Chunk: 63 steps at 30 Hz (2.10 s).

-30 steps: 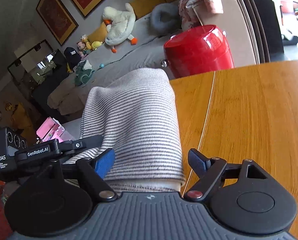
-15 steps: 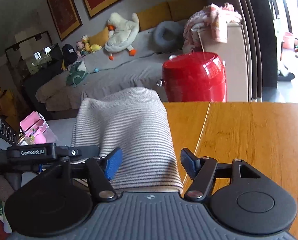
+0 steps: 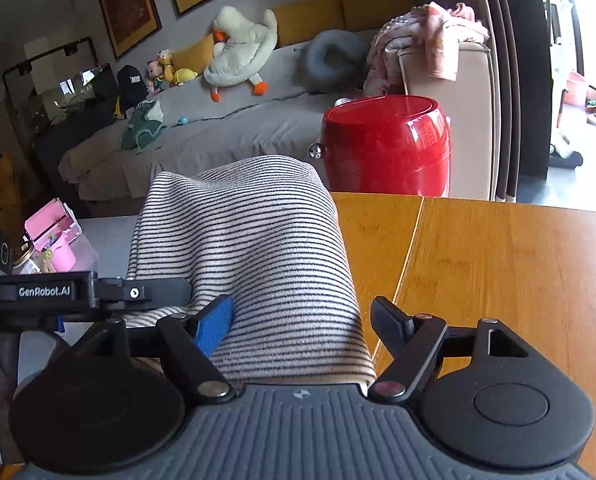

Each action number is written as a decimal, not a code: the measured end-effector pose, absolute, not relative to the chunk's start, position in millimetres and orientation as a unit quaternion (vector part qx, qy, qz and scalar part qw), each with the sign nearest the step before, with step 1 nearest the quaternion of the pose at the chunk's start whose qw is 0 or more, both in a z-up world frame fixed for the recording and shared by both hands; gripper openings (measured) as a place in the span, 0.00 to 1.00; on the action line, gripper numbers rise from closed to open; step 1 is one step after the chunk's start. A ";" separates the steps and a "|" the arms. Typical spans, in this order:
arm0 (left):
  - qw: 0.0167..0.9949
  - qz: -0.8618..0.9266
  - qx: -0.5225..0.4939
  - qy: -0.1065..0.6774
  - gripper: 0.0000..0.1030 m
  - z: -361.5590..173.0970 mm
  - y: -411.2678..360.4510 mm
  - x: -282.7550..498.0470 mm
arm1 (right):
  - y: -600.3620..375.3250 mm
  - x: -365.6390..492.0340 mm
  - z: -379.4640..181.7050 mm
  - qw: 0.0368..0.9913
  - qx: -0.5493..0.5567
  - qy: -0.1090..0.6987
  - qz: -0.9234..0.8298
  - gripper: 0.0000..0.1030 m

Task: Fold clothes

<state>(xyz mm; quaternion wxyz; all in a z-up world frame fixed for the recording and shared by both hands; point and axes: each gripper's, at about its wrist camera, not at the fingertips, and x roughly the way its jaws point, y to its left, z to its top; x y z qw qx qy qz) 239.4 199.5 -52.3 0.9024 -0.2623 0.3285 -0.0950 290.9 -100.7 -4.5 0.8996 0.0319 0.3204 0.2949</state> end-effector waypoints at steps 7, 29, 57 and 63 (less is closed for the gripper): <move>0.907 -0.071 -0.251 0.329 0.77 -43.8 192.9 229.4 | -134.1 257.2 -2.7 0.908 0.052 0.313 0.273 0.91; 0.944 0.090 -0.094 0.302 1.00 -30.6 66.1 73.3 | -159.8 168.1 -28.0 0.921 -0.029 0.329 0.208 1.00; 0.909 0.239 -0.076 0.332 1.00 -48.1 49.8 102.8 | -154.6 178.5 -34.8 0.923 -0.059 0.336 0.181 1.00; 0.913 0.226 -0.071 0.333 1.00 -48.6 44.5 82.9 | -154.5 178.3 -34.2 0.922 -0.059 0.336 0.181 1.00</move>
